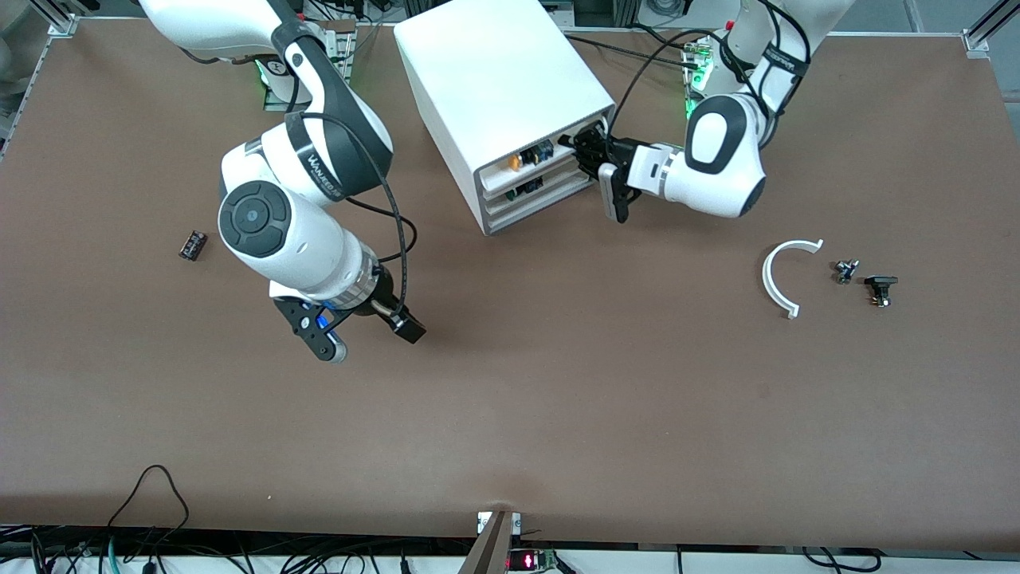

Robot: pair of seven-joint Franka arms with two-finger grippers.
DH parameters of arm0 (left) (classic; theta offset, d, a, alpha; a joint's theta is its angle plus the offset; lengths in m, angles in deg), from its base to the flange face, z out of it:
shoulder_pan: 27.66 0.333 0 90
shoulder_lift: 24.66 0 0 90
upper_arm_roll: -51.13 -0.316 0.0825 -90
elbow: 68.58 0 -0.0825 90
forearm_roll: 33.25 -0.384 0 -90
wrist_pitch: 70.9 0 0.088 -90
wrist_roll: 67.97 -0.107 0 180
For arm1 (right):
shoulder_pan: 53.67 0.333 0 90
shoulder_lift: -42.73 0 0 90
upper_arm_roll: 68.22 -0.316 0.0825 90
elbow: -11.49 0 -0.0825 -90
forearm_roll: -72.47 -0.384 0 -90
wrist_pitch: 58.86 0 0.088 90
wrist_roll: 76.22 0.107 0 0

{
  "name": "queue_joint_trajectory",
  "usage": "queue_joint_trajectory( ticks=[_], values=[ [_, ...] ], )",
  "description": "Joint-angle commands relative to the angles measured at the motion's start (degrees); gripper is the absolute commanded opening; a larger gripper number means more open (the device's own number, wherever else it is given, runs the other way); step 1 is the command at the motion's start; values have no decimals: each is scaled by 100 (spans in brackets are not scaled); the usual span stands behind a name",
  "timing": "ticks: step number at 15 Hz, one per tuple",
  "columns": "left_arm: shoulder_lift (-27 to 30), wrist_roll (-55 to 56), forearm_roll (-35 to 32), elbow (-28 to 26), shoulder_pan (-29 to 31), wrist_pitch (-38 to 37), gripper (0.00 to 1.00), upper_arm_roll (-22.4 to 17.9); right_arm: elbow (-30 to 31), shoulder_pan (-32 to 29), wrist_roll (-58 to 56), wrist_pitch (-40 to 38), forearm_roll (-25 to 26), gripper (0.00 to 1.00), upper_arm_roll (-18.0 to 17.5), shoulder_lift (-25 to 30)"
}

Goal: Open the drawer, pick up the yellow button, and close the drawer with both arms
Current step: 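Grasp the drawer handle with the left gripper and pull the drawer open, then reach the right gripper into the open drawer over the yellow button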

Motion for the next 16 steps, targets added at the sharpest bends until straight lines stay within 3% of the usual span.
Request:
queue_joint_trajectory(
  ticks=[1,6,9,10,11,16],
  values=[
    [-680,-203,-984,626,431,256,0,10,-346,111,461,63,-222,100,8,-175],
    [-1269,-230,-1653,1225,958,203,0,10,-355,339,1085,625,-678,100,-1,-175],
    [-1340,-195,-1935,1419,1039,107,0,19,-355,454,1392,801,-679,100,-237,-166],
    [-1340,-169,-1935,1419,1039,37,30,19,-355,454,1498,863,-679,100,-368,-157],
    [-1340,-220,-1944,1419,1039,28,99,19,-364,454,1638,916,-679,100,-457,-148],
    [-1296,-116,-1944,1533,1065,-174,100,10,-575,980,2324,1215,-653,100,-581,-148]
  ],
)
